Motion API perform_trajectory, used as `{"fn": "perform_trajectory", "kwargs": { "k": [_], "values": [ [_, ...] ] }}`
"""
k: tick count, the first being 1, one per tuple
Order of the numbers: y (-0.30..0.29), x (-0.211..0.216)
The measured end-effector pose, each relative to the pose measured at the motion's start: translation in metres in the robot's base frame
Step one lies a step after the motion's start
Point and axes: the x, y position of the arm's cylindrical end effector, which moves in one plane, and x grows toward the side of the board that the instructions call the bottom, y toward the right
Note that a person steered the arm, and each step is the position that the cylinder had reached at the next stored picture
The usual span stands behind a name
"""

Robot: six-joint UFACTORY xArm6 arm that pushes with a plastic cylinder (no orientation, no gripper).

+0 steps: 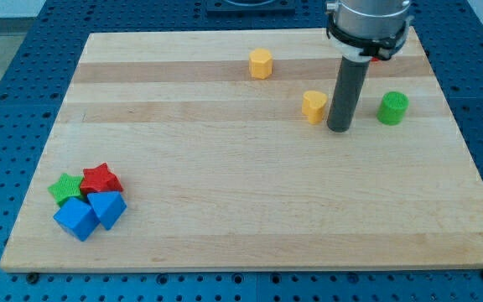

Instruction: Move the yellow heart closer to the yellow hexagon

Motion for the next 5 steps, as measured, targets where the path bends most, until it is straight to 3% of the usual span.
{"fn": "perform_trajectory", "kwargs": {
  "k": [2,4,5],
  "values": [
    [-0.012,-0.051],
    [-0.024,-0.068],
    [0.020,-0.071]
  ]
}}
